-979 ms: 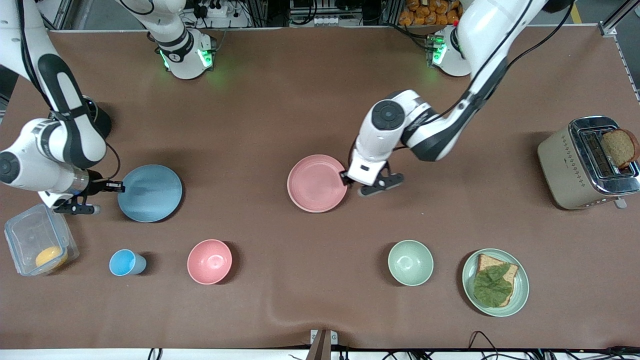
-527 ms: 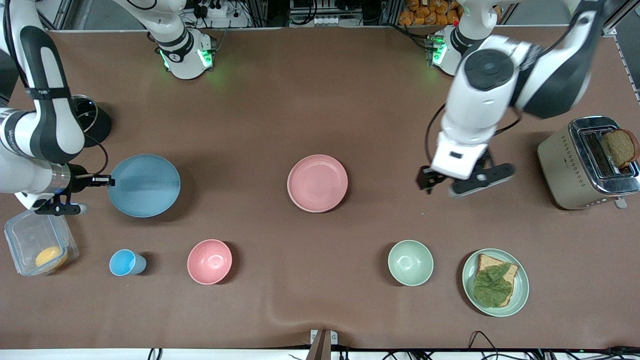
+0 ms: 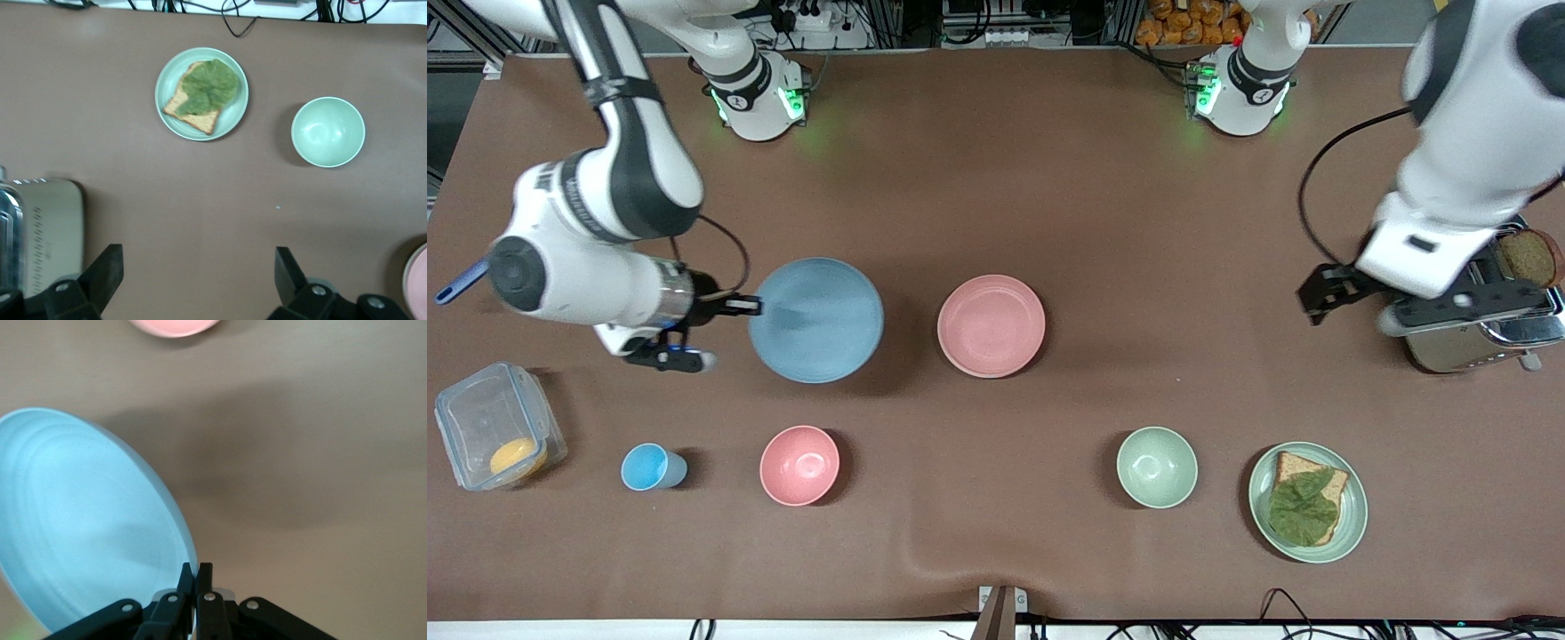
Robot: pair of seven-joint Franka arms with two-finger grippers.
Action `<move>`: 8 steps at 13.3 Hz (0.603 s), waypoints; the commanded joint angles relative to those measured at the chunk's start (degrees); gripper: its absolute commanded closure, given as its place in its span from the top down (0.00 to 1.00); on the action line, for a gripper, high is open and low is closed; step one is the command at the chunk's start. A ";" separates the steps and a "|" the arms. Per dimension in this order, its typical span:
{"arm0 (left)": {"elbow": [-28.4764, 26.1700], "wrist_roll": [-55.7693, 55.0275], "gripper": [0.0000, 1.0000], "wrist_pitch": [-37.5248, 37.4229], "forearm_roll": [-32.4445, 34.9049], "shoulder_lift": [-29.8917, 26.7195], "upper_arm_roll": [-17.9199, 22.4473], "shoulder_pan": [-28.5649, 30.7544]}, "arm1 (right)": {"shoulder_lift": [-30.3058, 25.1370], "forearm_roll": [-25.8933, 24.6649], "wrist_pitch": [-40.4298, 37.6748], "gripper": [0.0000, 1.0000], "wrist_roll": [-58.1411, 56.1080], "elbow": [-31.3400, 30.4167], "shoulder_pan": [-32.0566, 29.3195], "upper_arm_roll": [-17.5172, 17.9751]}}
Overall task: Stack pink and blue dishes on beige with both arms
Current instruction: 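Open the left gripper and withdraw while the right gripper lifts the blue plate, then carry the blue plate over the pink plate and lower it with the right gripper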
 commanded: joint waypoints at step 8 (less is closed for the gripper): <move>-0.99 6.41 1.00 -4.85 -6.30 -4.64 6.20 -0.72 | 9.80 4.08 20.73 0.00 18.10 -2.84 19.55 -0.95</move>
